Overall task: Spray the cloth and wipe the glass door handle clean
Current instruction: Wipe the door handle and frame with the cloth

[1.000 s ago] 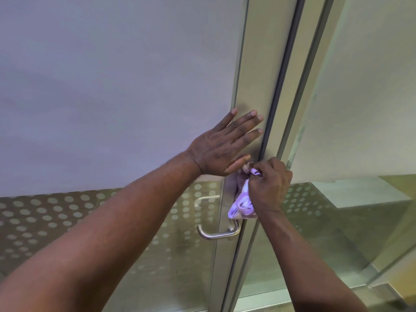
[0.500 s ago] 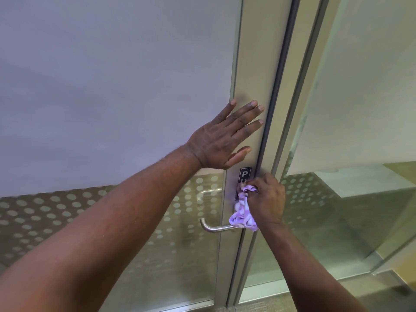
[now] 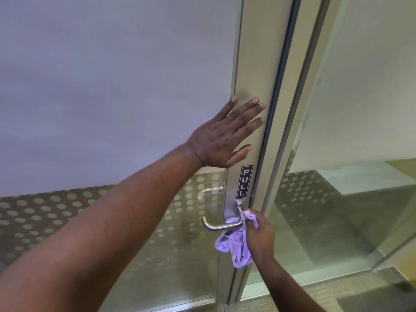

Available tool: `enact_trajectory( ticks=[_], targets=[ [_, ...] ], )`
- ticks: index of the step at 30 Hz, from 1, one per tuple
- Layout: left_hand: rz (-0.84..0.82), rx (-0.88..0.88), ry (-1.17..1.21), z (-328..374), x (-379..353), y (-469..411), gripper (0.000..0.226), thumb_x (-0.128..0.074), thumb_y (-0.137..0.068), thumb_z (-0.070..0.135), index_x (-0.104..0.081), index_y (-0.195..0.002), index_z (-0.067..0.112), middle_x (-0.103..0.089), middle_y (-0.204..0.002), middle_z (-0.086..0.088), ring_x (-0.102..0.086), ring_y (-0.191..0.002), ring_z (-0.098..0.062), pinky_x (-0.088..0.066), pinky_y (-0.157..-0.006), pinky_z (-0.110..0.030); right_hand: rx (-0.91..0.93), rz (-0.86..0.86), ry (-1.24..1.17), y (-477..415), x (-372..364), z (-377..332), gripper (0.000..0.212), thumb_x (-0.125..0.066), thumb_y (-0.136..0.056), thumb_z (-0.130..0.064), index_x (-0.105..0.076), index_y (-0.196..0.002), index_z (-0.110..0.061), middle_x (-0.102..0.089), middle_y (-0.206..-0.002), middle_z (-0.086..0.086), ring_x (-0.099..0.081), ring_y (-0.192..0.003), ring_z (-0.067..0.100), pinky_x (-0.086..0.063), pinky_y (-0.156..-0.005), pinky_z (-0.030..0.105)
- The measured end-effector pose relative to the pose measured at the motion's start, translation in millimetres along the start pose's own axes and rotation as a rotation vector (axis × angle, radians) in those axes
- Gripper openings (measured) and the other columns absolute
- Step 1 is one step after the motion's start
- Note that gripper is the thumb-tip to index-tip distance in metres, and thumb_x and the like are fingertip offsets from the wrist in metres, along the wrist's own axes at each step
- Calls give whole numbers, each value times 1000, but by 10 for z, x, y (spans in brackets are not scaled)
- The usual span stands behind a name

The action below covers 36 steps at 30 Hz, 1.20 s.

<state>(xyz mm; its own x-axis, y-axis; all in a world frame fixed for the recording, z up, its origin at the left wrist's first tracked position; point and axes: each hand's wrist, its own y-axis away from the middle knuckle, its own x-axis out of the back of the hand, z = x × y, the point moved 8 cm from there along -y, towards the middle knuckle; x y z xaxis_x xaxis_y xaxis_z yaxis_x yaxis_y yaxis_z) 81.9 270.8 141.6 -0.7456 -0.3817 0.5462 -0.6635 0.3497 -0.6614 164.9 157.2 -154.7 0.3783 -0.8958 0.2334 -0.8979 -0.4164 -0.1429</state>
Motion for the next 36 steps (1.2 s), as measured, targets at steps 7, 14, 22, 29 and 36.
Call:
enact_trajectory(
  ticks=[7,14,22,29,36],
  targets=[
    [-7,-1,0,-3,-10,3,62,-53,-100,36,-45,-151,2,-36,-161,-23,-31,-153,-37,-5,-127,-51,-626,-23,-835,269,-498,465,21,-52,-96,1,-60,-85,-15,-64,-72,9,-63,-63,24,-47,-66,32],
    [-16,3,4,-3,-18,-6,61,-53,-100,36,-46,-150,1,-37,-161,-24,-32,-152,-38,-7,-126,-53,-843,-167,-1118,628,-985,261,41,-48,-84,-4,-64,-119,12,-66,-114,37,-67,-105,52,-43,-109,66],
    [-38,-8,6,2,-37,-14,63,-52,-100,38,-42,-152,3,-34,-162,-23,-29,-153,-37,-3,-127,-51,-981,-453,-990,915,-1120,100,45,-47,-94,-12,-65,-127,11,-69,-119,33,-65,-118,48,-48,-107,56],
    [-62,-5,19,32,-30,-29,62,-51,-100,37,-43,-151,3,-32,-164,-22,-26,-155,-35,-6,-127,-52,-970,-433,-942,988,-725,161,38,-53,-81,-10,-70,-107,11,-68,-108,32,-70,-100,49,-50,-102,55],
    [-101,26,104,45,50,-70,59,-50,-102,33,-38,-153,5,-26,-166,-20,-20,-157,-33,-6,-129,-53,-803,-383,-1114,783,-236,-97,26,-47,-80,-1,-70,-91,2,-70,-101,29,-66,-104,46,-49,-101,57]
  ],
)
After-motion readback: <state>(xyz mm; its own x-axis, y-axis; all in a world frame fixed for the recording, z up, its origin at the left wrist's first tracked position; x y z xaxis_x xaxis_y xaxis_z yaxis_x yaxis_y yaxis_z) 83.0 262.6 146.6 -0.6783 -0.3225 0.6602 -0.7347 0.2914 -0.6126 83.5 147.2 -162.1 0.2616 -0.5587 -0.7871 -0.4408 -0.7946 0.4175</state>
